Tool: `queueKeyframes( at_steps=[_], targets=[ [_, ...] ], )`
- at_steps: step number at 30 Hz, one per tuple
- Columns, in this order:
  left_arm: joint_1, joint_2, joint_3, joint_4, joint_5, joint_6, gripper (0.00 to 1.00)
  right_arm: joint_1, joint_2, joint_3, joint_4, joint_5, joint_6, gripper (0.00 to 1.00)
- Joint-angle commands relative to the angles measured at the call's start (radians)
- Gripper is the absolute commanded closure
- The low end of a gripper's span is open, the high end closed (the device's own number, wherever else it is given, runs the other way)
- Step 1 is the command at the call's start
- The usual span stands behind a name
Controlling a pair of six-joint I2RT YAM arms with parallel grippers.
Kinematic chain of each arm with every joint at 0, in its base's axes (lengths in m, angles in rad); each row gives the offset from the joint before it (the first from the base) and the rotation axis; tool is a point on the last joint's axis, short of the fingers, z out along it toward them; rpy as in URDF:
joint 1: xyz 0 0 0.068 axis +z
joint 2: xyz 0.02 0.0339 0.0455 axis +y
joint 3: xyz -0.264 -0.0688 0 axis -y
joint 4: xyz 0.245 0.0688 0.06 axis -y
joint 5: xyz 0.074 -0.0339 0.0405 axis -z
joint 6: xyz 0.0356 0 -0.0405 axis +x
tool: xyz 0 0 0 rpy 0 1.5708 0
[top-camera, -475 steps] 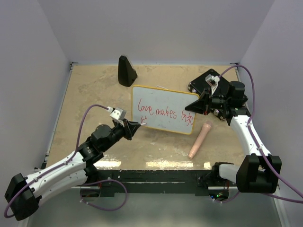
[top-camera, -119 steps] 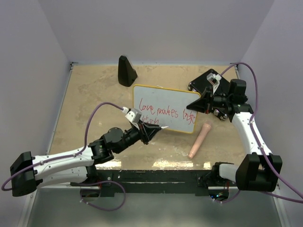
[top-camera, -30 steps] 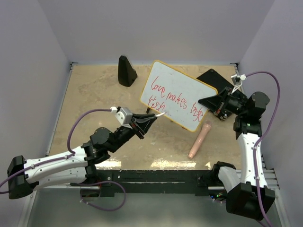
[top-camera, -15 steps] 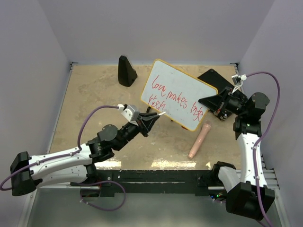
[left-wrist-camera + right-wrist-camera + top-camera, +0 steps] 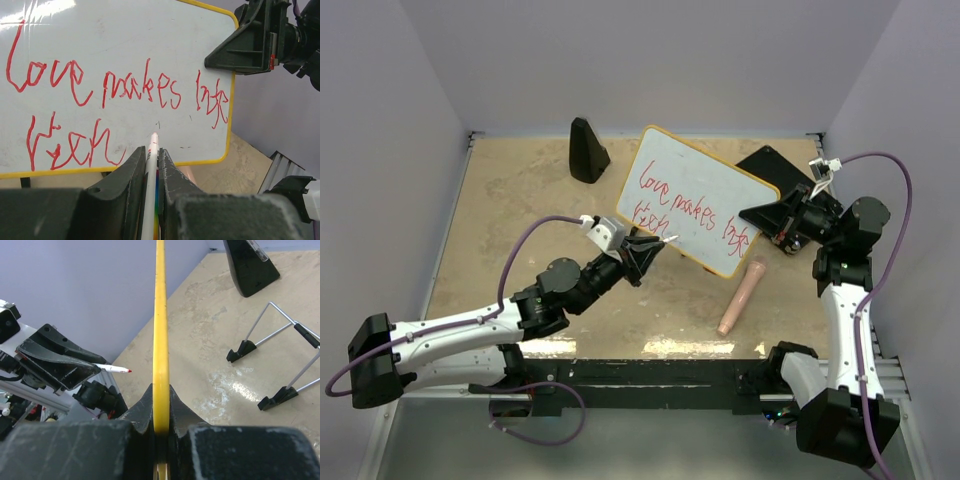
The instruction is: Write a sentence on the whiteboard
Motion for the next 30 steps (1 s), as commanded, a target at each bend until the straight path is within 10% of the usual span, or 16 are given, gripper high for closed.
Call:
queueKeyframes(
  at_steps=[1, 30],
  targets=[
    [-0.007, -0.002, 0.016, 0.035, -0.058, -0.015, 1.00, -0.004, -0.026, 0.006, 0.086, -0.022, 0.018, 1.00],
    [-0.013, -0.019, -0.015, -0.037, -0.042, -0.061, 1.00, -0.004, -0.009, 0.000, 0.084, -0.034, -0.007, 1.00]
  ],
)
